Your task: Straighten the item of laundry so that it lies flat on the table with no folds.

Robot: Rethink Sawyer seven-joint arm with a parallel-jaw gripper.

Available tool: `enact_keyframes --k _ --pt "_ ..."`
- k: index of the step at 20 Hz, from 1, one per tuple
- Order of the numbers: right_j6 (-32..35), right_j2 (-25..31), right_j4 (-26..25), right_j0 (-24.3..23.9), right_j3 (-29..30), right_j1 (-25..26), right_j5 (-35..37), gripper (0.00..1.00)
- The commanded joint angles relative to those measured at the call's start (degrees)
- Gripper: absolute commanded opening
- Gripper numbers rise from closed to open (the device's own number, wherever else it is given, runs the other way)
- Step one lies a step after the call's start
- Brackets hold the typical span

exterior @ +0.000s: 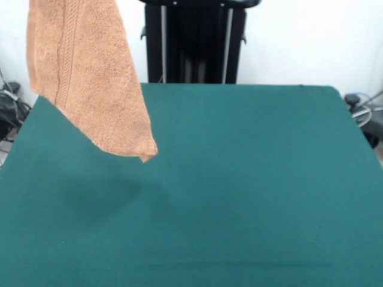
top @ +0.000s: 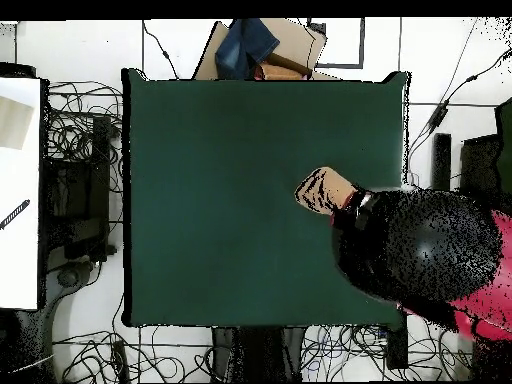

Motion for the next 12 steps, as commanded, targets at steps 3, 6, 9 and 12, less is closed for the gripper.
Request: enact_keyframes --k 3,6,9,12 --pt "-13.3 6.0 -3.5 -1.5 10.9 1.1 -11.3 0.00" --pt "-10.2 5.8 -4.4 -0.3 13.8 1.8 -15.7 0.00" --pt "-6.9 5.4 -4.6 0.7 17.1 2.5 -21.1 0.00" --pt "-1.8 4.5 -4.7 2.7 19.3 2.8 -24.9 0.00"
